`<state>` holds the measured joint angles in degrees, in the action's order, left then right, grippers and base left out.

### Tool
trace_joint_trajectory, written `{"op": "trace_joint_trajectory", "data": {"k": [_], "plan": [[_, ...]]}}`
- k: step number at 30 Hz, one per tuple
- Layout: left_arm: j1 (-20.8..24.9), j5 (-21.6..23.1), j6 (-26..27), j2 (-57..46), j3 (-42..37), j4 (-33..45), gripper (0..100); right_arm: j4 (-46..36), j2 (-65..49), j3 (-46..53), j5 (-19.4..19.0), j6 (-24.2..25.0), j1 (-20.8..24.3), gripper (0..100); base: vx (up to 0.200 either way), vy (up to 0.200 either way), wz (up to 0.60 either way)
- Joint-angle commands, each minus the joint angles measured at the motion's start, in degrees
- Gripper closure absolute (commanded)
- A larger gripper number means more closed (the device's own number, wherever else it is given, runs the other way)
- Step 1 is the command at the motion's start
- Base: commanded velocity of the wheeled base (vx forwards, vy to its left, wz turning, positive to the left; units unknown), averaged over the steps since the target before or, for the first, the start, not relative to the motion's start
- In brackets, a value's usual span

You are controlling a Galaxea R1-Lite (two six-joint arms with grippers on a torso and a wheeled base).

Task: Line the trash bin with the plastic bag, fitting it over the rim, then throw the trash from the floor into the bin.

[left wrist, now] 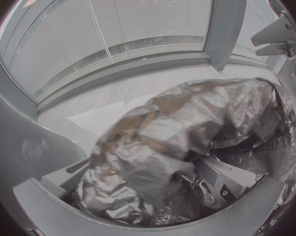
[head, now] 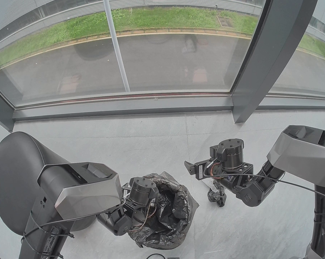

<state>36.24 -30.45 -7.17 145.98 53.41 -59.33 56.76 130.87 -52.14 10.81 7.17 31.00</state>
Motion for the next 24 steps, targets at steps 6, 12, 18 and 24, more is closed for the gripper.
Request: {"op": "trace_joint_trajectory", "data": {"k": [6, 12, 18, 24], "plan": [[1.11, -0.75, -0.21, -2.72, -2.25, -0.26, 0, 0.02, 0.09, 0.02, 0.00, -0.05, 0.02, 0, 0.000, 0.000, 0.00], [3.48, -1.72, -0.21, -5.97, -6.03, -1.84, 0, 0.02, 0.09, 0.02, 0.09, -0.05, 0.02, 0, 0.000, 0.000, 0.00], [5.15, -1.80, -0.57, -7.03, -6.65, -1.84, 0, 0.02, 0.18, 0.02, 0.00, -0.05, 0.02, 0, 0.000, 0.000, 0.00], [6.47, -1.80, -1.18, -7.47, -7.18, -1.93, 0, 0.02, 0.18, 0.11, 0.09, -0.14, 0.02, 0, 0.000, 0.000, 0.00]]}}
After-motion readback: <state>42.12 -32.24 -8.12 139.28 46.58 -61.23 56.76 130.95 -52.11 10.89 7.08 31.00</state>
